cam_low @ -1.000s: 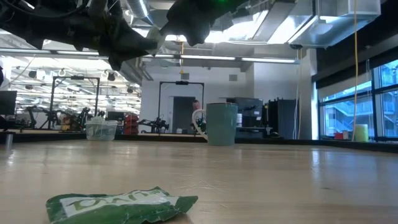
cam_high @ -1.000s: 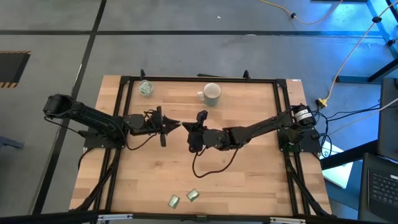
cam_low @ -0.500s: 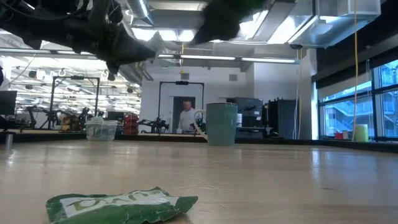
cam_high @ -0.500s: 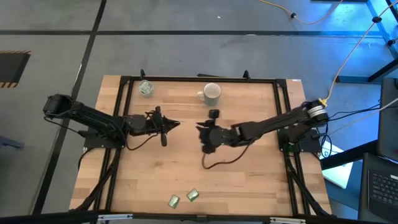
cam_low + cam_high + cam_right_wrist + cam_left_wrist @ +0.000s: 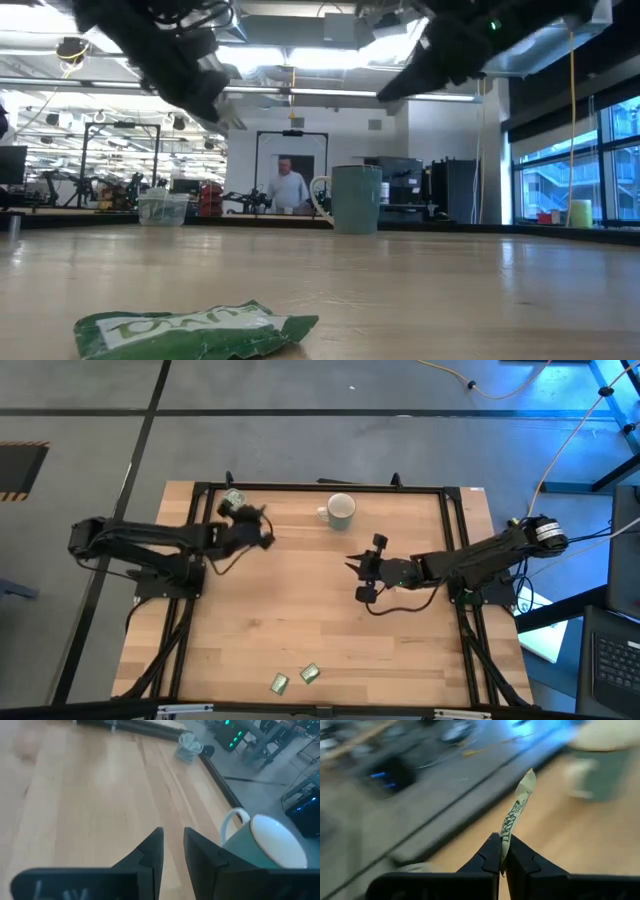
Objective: Pick and place Stevia / Truvia into bins
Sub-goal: Put the stevia packet into the transparent bin
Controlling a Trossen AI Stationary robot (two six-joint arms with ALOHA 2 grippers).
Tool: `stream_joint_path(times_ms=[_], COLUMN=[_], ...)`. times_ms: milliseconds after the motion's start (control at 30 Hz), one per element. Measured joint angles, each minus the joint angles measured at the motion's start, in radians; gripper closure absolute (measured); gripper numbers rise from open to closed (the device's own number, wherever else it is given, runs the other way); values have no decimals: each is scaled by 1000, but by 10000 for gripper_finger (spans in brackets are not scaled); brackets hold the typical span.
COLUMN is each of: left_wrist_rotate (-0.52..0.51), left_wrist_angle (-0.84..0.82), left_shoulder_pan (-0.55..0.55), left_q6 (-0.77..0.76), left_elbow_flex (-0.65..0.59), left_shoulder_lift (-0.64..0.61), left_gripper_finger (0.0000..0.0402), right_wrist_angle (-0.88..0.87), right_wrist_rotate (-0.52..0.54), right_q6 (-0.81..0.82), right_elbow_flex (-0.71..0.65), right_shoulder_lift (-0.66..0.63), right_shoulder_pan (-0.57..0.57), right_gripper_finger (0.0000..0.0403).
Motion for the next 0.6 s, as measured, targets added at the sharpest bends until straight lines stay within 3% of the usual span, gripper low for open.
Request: stream_joint_path(times_ms=[167, 367, 600], left_wrist_rotate=[-82, -80, -46], left_wrist_angle=[-223, -260, -285], left_shoulder_pan=[155, 341, 491], left_q6=[-41, -8, 19], left_elbow_flex=[104, 114, 114], left_shoulder_lift=[0, 41, 195], left_gripper_finger=[397, 397, 397], right_wrist_angle=[42, 42, 42], right_wrist_rotate=[0, 0, 0], right_q6=[-2, -1, -2], right_elbow_flex=[-54, -65, -65], right_shoulder_lift=[-2, -2, -1], right_shoulder_pan=[0, -2, -6], right_gripper_finger=[324, 324, 324])
